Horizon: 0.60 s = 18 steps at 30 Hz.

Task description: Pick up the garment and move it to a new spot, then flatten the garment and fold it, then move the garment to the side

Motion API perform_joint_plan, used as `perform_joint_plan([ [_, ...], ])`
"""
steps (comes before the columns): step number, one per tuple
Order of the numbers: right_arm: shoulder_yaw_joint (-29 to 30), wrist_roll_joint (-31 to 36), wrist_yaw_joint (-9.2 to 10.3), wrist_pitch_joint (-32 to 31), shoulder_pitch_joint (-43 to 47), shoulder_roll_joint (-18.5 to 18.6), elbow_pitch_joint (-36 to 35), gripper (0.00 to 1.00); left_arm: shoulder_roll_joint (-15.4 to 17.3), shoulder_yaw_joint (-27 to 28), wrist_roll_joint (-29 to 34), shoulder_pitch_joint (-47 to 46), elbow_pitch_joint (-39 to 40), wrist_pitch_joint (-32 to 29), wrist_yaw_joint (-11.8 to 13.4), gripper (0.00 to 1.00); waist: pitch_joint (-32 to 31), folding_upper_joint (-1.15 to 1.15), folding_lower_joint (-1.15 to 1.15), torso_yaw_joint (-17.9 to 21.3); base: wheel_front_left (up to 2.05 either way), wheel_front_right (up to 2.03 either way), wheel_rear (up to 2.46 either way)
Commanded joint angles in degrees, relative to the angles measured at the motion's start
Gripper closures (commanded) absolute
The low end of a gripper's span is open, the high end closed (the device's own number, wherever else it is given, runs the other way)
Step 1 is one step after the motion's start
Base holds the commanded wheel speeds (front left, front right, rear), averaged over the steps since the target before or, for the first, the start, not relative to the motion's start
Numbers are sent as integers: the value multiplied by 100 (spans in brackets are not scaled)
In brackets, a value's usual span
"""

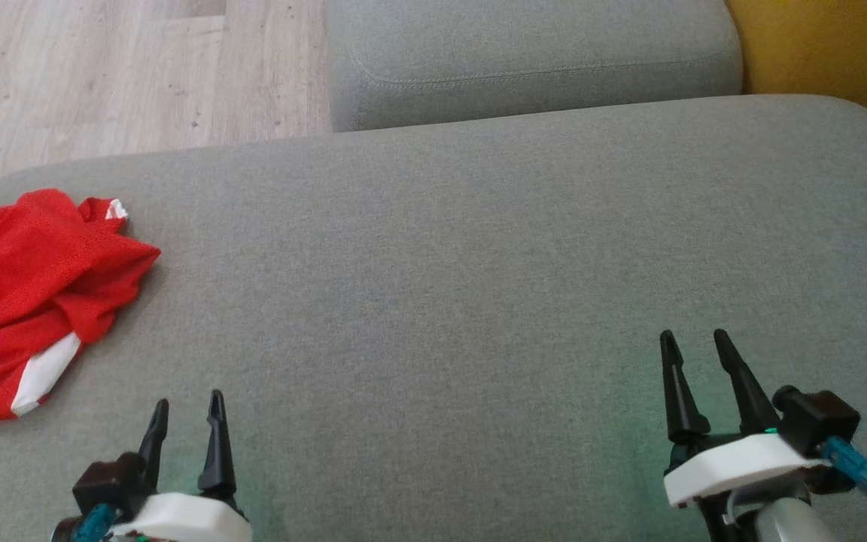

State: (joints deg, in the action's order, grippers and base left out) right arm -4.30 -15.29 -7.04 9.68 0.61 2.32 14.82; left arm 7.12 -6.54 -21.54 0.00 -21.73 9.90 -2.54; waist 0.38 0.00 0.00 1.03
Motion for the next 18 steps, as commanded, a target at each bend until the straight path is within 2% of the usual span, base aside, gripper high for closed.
perform_joint_plan([
  [1, -157, 190, -36, 132, -160, 46, -181, 0, 145, 117, 201, -190, 117, 107, 33, 0, -1, 0, 0, 0, 0, 0, 0],
  [18, -110, 724, -43, 419, -35, 53, 9, 0, 136, 168, 1210, -93, -43, 397, 276, 0, -7, 0, 0, 33, 0, 0, 0],
])
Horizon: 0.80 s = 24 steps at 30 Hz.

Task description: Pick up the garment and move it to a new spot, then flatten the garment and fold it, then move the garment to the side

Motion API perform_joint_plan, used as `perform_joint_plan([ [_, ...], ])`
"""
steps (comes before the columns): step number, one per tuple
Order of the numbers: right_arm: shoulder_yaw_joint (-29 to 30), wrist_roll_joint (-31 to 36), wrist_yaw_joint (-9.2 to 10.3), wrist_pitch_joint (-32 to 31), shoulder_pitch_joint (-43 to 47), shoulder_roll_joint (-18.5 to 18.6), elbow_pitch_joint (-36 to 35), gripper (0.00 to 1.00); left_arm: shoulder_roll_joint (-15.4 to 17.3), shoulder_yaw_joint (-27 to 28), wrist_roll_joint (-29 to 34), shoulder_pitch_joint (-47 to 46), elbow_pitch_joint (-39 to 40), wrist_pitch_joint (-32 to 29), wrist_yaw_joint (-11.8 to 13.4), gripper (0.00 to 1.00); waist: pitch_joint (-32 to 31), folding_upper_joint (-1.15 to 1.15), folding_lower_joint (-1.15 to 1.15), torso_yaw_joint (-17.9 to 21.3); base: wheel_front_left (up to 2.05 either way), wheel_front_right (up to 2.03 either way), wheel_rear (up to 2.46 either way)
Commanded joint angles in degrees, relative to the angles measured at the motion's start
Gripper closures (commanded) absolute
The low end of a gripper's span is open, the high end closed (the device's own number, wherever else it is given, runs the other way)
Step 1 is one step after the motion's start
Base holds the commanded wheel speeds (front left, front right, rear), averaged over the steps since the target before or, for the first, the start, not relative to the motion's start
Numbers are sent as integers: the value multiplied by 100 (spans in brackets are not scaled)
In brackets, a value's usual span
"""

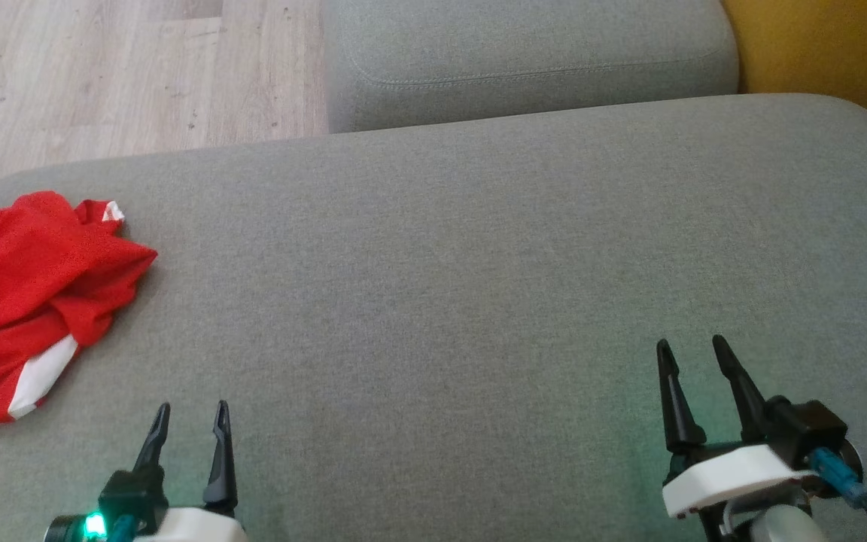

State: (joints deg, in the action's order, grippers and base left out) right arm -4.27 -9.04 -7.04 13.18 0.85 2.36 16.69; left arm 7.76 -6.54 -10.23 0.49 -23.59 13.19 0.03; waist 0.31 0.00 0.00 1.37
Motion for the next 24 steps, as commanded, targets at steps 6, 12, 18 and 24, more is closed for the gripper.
perform_joint_plan([
  [6, -135, 355, -45, 171, -36, 52, -13, 0, 75, 249, 383, -104, 110, 170, 113, 0, -5, 0, 0, 8, 0, 0, 0],
  [12, -133, 294, -45, 182, -46, 52, 67, 0, 13, 395, 232, -97, 74, 181, 105, 0, 6, 0, 0, 14, 0, 0, 0],
  [18, -116, 215, -45, 182, -68, 52, 105, 0, -36, 459, 97, -95, 3, 181, 27, 0, 16, 0, 0, 21, 0, 0, 0],
  [24, -100, 190, -45, 182, -64, 52, 119, 0, -60, 489, 21, -100, -62, 181, -37, 0, 11, 0, 0, 22, 0, 0, 0],
])
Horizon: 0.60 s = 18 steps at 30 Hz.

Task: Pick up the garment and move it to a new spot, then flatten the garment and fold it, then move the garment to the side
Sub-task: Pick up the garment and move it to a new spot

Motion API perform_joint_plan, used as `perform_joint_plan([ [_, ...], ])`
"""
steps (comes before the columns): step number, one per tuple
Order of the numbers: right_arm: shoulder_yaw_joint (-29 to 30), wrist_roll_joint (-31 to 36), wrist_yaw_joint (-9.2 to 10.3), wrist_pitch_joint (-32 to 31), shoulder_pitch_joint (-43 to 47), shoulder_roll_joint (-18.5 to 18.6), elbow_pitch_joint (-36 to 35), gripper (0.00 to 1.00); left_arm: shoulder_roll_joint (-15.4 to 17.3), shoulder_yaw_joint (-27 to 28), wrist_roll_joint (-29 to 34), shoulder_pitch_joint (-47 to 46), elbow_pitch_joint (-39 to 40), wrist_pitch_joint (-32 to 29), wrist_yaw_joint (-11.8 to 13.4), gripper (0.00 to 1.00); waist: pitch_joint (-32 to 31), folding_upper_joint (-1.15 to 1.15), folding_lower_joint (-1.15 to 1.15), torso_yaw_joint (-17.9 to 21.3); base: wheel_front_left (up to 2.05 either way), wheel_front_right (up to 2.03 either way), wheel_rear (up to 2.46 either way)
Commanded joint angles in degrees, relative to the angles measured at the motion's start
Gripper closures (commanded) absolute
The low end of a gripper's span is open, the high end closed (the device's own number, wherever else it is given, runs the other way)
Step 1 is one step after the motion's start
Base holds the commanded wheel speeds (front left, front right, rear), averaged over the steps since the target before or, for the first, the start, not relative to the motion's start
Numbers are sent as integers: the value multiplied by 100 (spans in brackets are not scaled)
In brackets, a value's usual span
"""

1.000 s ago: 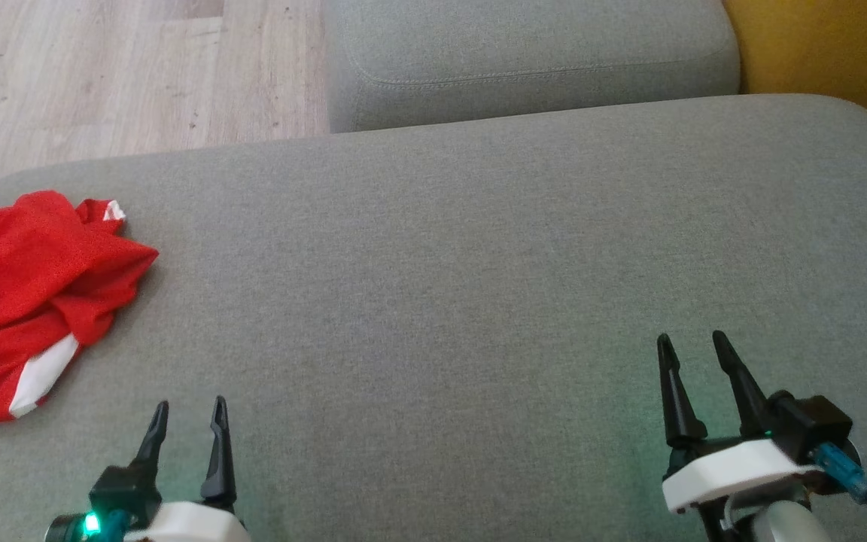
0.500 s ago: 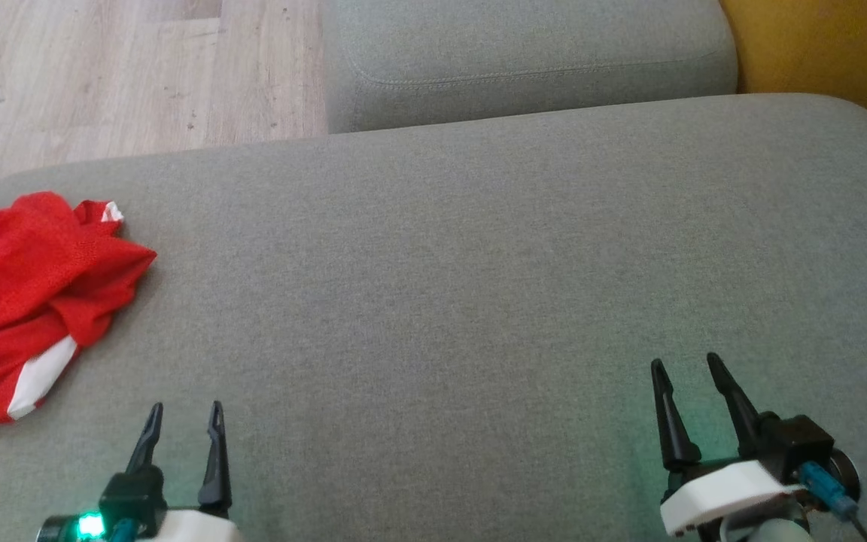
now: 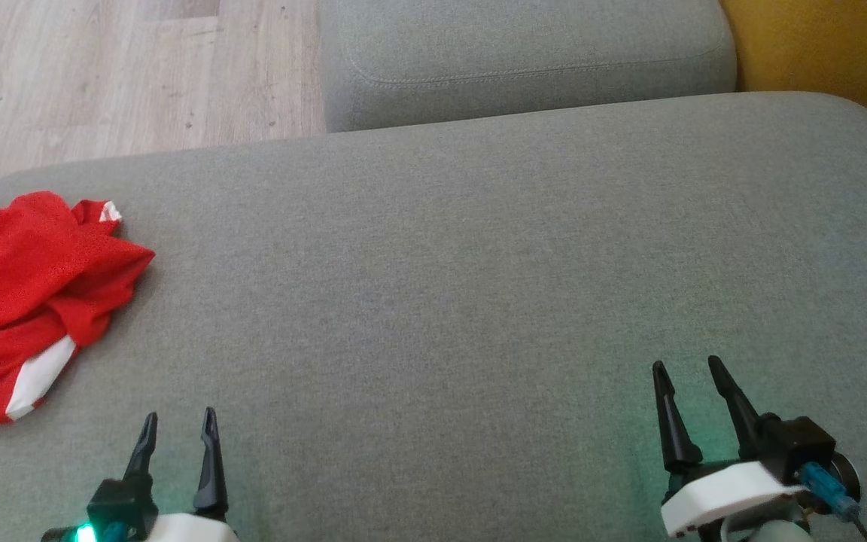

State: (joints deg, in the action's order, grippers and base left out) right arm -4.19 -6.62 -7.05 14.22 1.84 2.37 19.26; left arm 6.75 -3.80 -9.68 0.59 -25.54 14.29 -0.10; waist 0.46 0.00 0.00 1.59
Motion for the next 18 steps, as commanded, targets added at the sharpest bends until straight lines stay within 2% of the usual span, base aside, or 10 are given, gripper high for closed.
perform_joint_plan([
  [1, -109, -56, -44, 78, -162, 51, -137, 0, 39, 218, -41, -111, 126, 71, -31, 0, -2, 0, 0, 0, 0, 0, 0],
  [10, -71, -70, -44, 78, -173, 51, -155, 0, 47, 185, -36, -192, 58, 71, -101, 0, 18, 0, 0, -138, 0, 0, 0],
  [18, -264, -143, -44, 78, -119, 51, -169, 0, 34, 132, -21, -257, -36, 71, -139, 0, -109, 0, 0, -977, 0, 0, 0],
])
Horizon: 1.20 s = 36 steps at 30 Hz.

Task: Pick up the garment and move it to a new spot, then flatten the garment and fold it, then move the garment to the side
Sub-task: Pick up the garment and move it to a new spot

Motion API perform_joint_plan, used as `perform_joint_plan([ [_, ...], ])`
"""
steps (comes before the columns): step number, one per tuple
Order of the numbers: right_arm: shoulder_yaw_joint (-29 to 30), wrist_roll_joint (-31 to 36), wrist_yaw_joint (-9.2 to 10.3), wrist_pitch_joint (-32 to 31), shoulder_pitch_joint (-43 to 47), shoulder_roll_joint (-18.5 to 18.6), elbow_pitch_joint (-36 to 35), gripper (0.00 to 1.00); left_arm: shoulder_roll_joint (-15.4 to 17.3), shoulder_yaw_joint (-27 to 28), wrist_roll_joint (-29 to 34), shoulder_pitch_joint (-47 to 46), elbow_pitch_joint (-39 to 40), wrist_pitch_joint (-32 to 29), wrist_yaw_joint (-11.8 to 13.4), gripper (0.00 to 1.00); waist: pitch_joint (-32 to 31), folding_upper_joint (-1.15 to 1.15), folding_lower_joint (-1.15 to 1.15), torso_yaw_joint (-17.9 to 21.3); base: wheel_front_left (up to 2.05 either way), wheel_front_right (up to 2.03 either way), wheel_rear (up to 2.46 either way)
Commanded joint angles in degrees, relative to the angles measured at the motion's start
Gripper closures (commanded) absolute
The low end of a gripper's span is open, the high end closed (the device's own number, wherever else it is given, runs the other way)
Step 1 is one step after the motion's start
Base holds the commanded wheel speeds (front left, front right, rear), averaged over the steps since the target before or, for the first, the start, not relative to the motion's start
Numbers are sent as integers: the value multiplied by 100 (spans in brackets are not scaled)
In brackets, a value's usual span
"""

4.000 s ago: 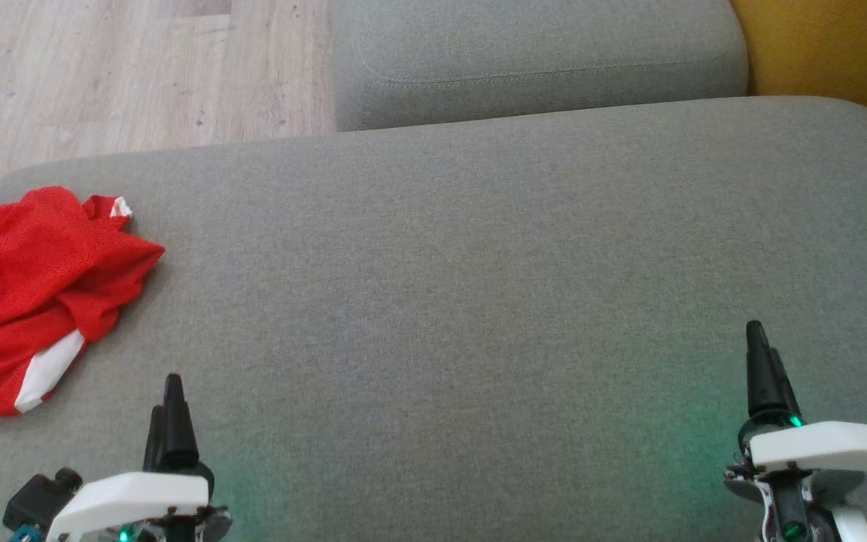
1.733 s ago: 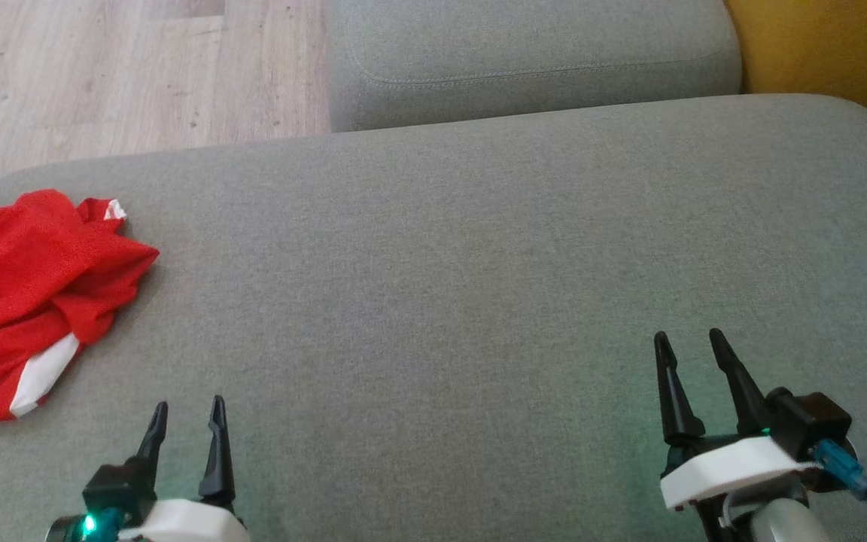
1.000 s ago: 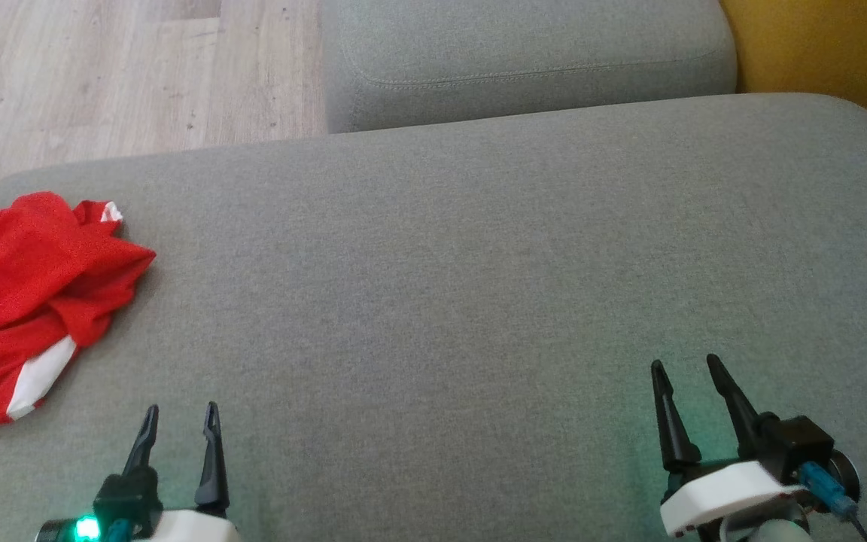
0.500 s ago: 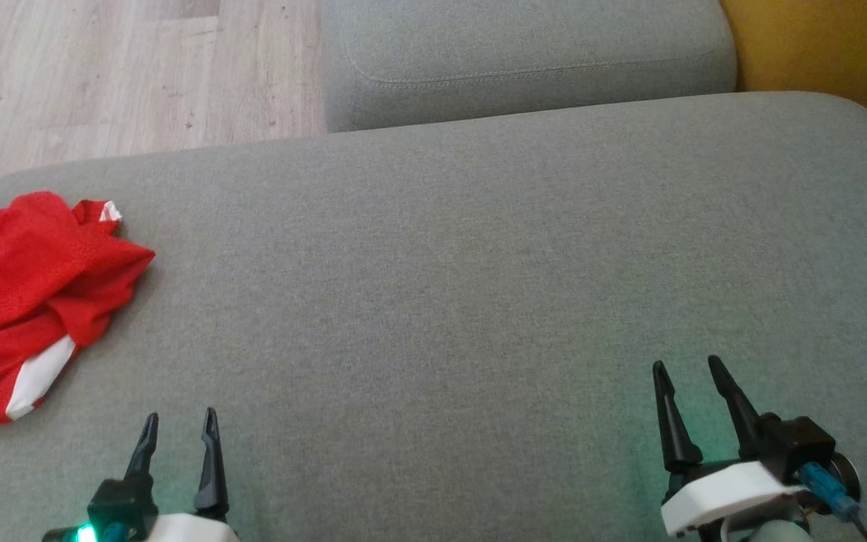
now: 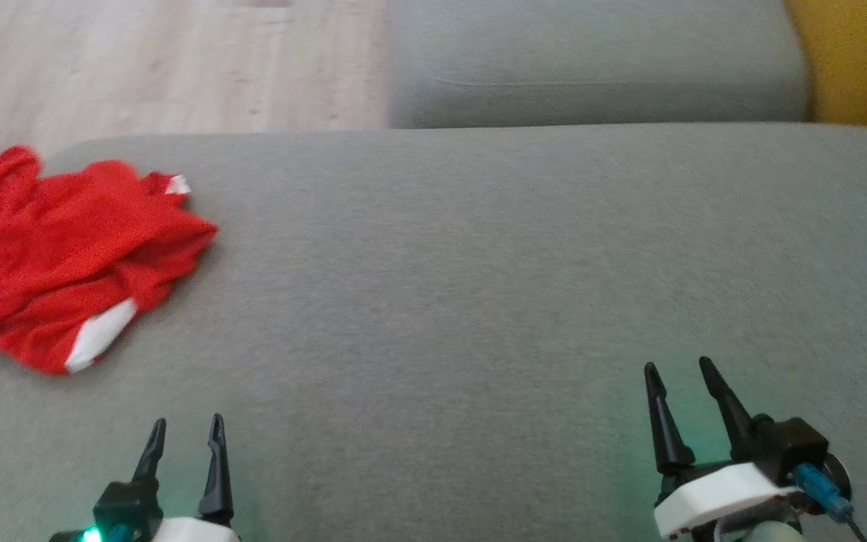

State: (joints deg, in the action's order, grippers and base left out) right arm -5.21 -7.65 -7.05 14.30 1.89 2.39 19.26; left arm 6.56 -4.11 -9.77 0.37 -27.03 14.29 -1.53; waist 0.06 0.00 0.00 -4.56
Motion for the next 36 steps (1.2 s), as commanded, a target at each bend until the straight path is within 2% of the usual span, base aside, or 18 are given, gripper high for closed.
perform_joint_plan([
  [1, -162, -40, -44, 70, -124, 49, -169, 0, 52, 164, -12, -235, 113, 71, 4, 0, -69, 0, 0, -362, 0, 0, 0],
  [6, -419, -79, -44, 70, -239, 49, -125, 0, 138, 238, -76, -147, 20, 71, -16, 0, -126, 0, 0, -1026, 0, 0, 0],
  [12, -616, -93, -44, 70, -350, 49, -86, 0, 205, 344, -170, -58, 37, 71, -29, 0, -51, 0, 0, -1226, 0, 0, 0],
  [19, -638, 80, -44, 70, -563, 49, -183, 0, 278, 563, -453, -431, 316, 70, -126, 0, 461, 0, 0, -1147, 0, 0, 0],
  [23, -561, 306, -44, 70, -772, 110, -290, 0, 507, 698, -616, -1133, 460, -69, -208, 0, 1054, 0, 0, -1105, 0, 0, 0],
  [28, -523, 499, -44, 70, -1077, 411, -538, 0, 853, 804, -818, -2511, 370, -382, -321, 0, 1956, 0, 0, -1144, 0, 0, 0],
  [33, -434, 654, -44, 70, -1145, 791, -873, 0, 1028, 736, -966, -3976, -354, -685, -409, 0, 2668, 0, 0, -1216, 0, 0, 0],
  [36, -384, 724, -44, 66, -1110, 985, -1119, 0, 1097, 701, -963, -4699, -986, -850, -369, 0, 2966, 0, 0, -1203, 0, 0, 0],
])
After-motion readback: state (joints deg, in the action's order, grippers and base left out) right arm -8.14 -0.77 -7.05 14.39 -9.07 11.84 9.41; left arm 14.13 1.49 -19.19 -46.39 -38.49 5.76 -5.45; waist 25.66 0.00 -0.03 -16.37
